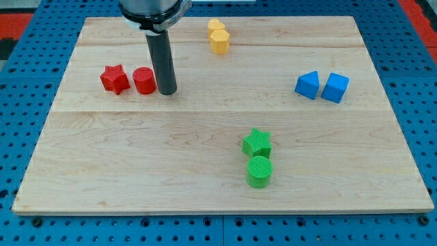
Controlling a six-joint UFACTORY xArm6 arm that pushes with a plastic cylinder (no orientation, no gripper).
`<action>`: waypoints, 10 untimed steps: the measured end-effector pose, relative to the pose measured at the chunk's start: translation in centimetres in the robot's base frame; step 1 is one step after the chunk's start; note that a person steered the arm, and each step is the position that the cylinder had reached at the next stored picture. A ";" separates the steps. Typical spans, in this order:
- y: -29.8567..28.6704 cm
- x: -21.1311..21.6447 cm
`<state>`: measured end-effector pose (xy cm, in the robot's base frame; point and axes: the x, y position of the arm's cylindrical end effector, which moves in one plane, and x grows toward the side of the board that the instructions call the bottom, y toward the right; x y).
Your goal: Slide the blue cube parallel to the right of the green circle
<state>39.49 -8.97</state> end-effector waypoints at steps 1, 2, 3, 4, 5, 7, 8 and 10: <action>1.2 0.0; 2.4 0.0; 3.0 0.0; 3.5 0.0; 3.5 0.0; 9.1 0.4; 11.2 0.7; 11.3 0.7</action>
<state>40.18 2.34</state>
